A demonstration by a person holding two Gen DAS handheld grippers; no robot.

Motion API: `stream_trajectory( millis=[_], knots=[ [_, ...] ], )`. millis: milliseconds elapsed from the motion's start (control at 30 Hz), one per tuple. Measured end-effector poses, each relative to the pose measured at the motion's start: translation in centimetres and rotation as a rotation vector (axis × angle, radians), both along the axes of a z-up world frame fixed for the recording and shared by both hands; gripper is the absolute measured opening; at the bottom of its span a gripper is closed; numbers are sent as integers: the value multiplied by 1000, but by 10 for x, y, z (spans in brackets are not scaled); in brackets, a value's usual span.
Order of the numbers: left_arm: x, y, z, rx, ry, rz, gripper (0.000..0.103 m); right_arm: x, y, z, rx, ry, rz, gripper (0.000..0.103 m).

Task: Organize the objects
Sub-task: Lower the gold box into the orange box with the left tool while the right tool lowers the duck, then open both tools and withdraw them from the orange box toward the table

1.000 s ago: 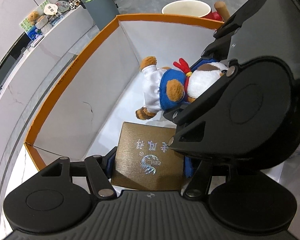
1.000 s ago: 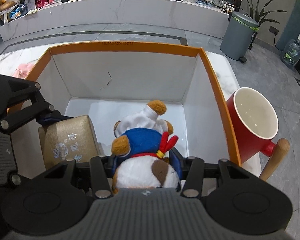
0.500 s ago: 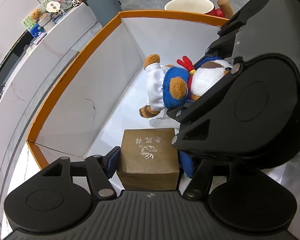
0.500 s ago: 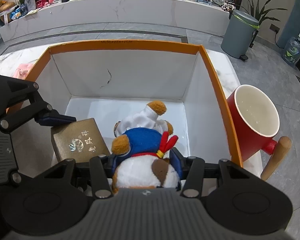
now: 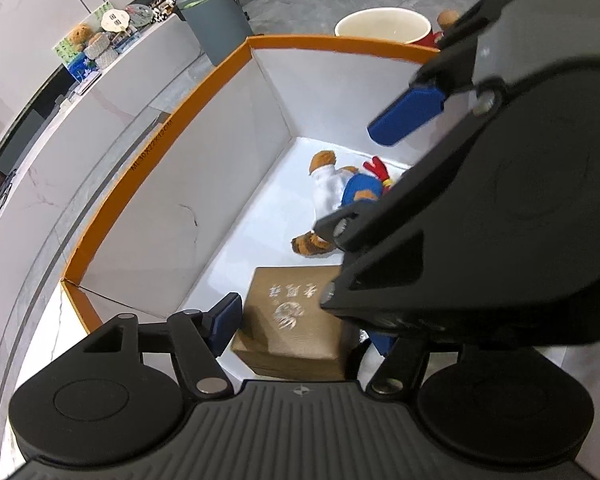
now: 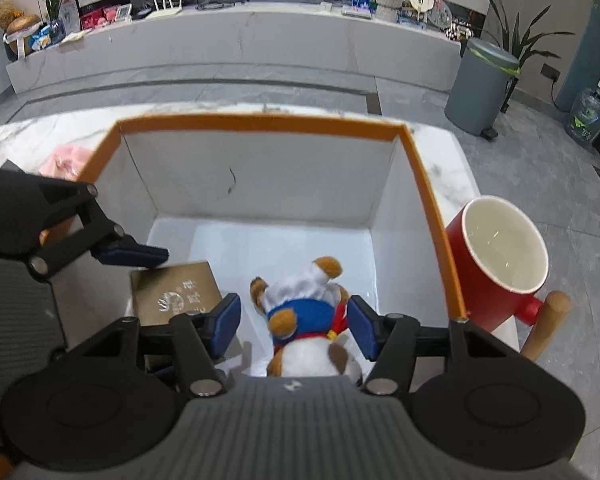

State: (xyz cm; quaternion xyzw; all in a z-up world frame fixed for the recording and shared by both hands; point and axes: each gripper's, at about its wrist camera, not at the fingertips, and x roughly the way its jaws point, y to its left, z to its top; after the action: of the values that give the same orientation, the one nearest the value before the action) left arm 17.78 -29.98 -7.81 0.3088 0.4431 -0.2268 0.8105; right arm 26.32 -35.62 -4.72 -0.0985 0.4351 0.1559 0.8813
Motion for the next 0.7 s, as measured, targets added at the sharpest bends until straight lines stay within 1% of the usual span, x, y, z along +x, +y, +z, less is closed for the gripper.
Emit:
stream_trajectory(
  millis=[67, 100, 300, 433, 567, 700],
  knots=[
    [-3, 0, 1, -3, -2, -1, 78, -2, 0, 5, -7, -23, -7, 70],
    [-2, -1, 2, -4, -3, -2, 78, -3, 0, 7, -13, -37, -13, 70],
    [-3, 1, 9, -33, -14, 0, 78, -6, -5, 13, 4, -56, -25, 70],
    [-9, 4, 21, -53, -46, -1, 78, -6, -5, 18, 6, -69, -25, 70],
    [-15, 12, 36, -90, -70, 15, 78, -10, -3, 23, 11, -83, -15, 70],
    [-20, 18, 46, -98, -88, 26, 78, -14, -1, 31, 15, -100, -8, 70]
  ],
)
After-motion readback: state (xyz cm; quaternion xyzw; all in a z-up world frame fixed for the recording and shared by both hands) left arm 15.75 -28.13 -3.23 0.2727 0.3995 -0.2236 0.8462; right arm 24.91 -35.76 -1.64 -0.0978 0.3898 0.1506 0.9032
